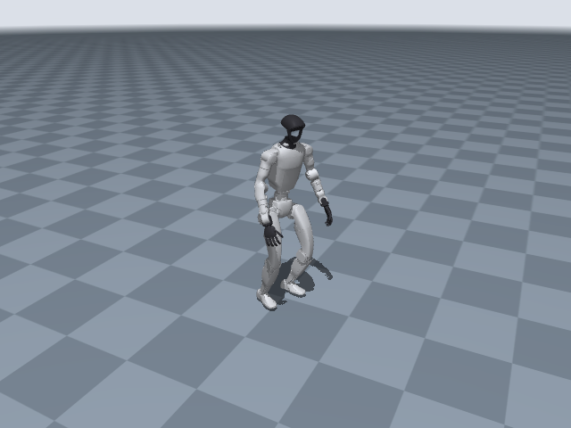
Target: Run
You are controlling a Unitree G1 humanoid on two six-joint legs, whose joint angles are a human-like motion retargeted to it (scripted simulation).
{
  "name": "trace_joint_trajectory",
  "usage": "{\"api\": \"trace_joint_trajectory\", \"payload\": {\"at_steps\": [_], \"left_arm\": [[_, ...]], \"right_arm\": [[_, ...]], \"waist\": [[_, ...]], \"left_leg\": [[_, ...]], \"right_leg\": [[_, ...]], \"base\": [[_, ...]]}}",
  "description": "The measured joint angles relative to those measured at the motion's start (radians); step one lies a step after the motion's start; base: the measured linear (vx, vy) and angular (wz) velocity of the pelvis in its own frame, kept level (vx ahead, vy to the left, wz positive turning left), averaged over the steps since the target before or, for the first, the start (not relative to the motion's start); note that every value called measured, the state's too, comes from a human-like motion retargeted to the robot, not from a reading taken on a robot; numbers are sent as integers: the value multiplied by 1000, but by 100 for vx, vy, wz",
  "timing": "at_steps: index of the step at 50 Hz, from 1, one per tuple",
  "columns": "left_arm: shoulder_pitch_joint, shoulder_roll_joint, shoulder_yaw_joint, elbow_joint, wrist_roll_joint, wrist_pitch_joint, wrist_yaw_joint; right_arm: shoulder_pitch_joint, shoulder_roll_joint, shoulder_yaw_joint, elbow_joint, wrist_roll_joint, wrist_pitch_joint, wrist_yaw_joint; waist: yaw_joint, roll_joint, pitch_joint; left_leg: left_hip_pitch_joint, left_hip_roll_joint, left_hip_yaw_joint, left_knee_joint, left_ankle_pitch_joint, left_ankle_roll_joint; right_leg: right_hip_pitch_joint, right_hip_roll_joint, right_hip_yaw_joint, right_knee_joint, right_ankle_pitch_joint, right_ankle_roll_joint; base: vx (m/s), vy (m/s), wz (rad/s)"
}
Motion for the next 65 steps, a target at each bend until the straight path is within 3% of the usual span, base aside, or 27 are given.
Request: {"api": "trace_joint_trajectory", "payload": {"at_steps": [3, 8, 10, 23, 32, 38, 45, 50, 53, 55, 60, 65], "left_arm": [[-26, 2, -2, 20, -7, -7, -12], [-16, 1, -15, 23, -6, -10, -22], [-28, 12, -21, 23, -8, -10, -36], [-15, 24, -24, -9, -8, -21, -44], [-3, 43, 4, -86, -20, -37, -51], [17, 53, 16, -106, -25, -39, -50], [27, 46, 15, -99, -4, -31, -37], [28, 44, 9, -116, 17, -23, -23], [44, 37, -5, -129, 29, -22, -15], [42, 41, -12, -141, 40, -17, -16], [67, 22, -22, -154, 52, -8, -4], [101, 3, 0, -207, 63, -9, 9]], "right_arm": [[-25, -3, -2, 17, 11, -4, 8], [-19, 6, 2, 20, 21, -4, 9], [-30, 4, -2, 21, 28, -1, 17], [6, 38, -15, 14, 34, 2, 25], [15, -7, -38, 11, 25, -8, 23], [20, -27, -37, 3, 23, -9, 11], [8, -51, -40, 28, 18, -2, -1], [24, -58, -52, 23, 8, 0, -4], [43, -51, -53, 6, 4, -5, -8], [47, -58, -61, -17, 2, -4, -2], [70, -38, -57, -69, -13, -10, -12], [59, -47, -47, -171, -68, -7, -57]], "waist": [[6, 5, -46], [9, 15, -45], [7, 3, -69], [24, 7, -60], [70, 46, -40], [79, 77, -35], [43, 68, -48], [4, 8, -74], [-12, -3, -61], [-35, -46, -80], [-48, -73, -73], [-1, -61, -57]], "left_leg": [[-41, -1, 1, -42, 17, 0], [-71, 18, -8, 19, 1, -6], [-53, -4, -2, -68, 32, -4], [-72, 19, -47, 50, 4, -20], [-129, 82, -124, 183, 15, -65], [-144, 116, -118, 242, -33, -48], [-89, 66, -68, 133, -61, -6], [-57, -32, -17, -4, -38, 37], [-71, -46, -12, 42, -56, 50], [-67, -114, 2, -26, -30, 70], [-119, -136, -4, 106, -82, 93], [-231, -61, 2, 434, -86, 73]], "right_leg": [[-35, 9, 1, -57, 26, 0], [-64, 18, 1, 0, 10, 0], [-49, 13, 4, -79, 34, 2], [-53, 30, 0, 26, -37, -17], [4, 113, -10, -58, -7, -41], [1, 141, -17, -54, 2, -47], [-27, 103, -22, -21, -4, -31], [-107, 0, -14, 85, -49, -24], [-153, -27, -2, 199, -73, -25], [-213, -94, 20, 281, -90, -16], [-261, -125, 30, 431, -106, -26], [-236, -78, 13, 500, -252, -99]], "base": [[0, 0, 0], [-1, 0, -2], [4, -1, 3], [-1, -6, 4], [-1, -8, -3], [-1, -1, -1], [-1, 5, 7], [0, 8, 20], [-1, 3, 13], [4, 3, 38], [3, -1, 5], [9, -5, -14]]}}
